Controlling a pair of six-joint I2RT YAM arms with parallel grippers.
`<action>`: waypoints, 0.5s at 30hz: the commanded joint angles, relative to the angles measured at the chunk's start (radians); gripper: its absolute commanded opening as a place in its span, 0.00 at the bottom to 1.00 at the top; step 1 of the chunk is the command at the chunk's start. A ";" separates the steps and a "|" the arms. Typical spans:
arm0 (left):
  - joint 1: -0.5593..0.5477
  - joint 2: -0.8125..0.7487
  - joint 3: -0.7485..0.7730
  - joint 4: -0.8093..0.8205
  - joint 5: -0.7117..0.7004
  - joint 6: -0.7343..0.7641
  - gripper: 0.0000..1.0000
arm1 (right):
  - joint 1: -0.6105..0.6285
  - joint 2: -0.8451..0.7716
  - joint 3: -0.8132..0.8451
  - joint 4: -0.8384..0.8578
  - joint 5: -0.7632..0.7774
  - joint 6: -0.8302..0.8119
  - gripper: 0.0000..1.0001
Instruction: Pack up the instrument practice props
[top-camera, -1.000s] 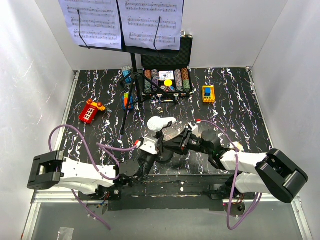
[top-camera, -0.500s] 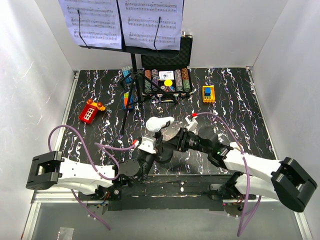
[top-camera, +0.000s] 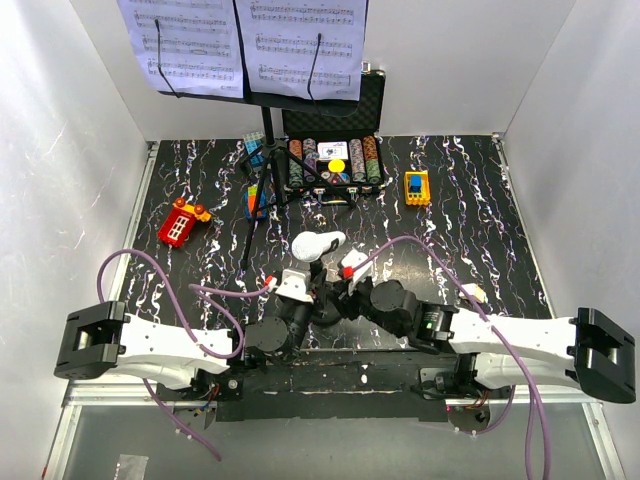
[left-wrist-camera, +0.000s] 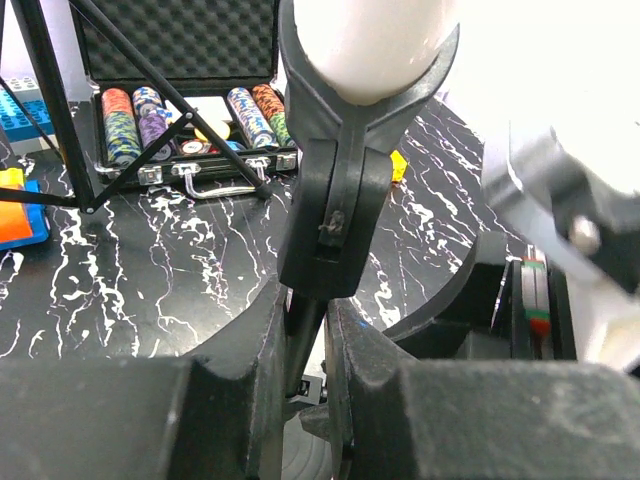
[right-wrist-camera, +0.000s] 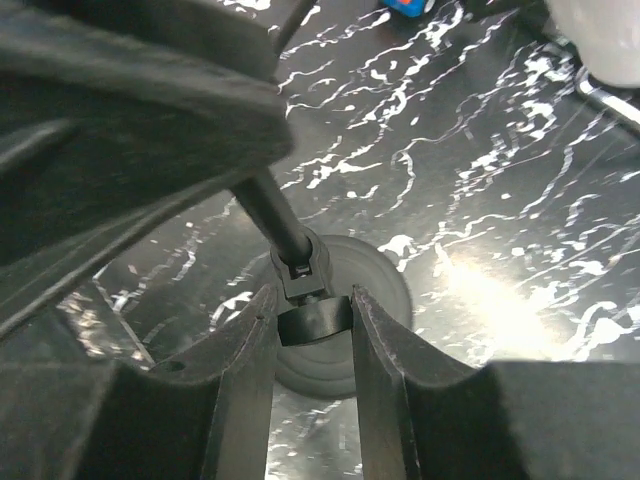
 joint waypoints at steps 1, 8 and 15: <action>-0.030 0.091 -0.073 -0.295 0.030 -0.140 0.00 | 0.072 0.015 0.063 -0.002 0.230 -0.341 0.01; -0.030 0.085 -0.094 -0.264 0.023 -0.115 0.00 | 0.083 0.006 0.140 -0.186 0.232 -0.333 0.18; -0.030 0.089 -0.088 -0.264 0.019 -0.105 0.00 | -0.038 -0.161 0.190 -0.316 0.016 0.024 0.85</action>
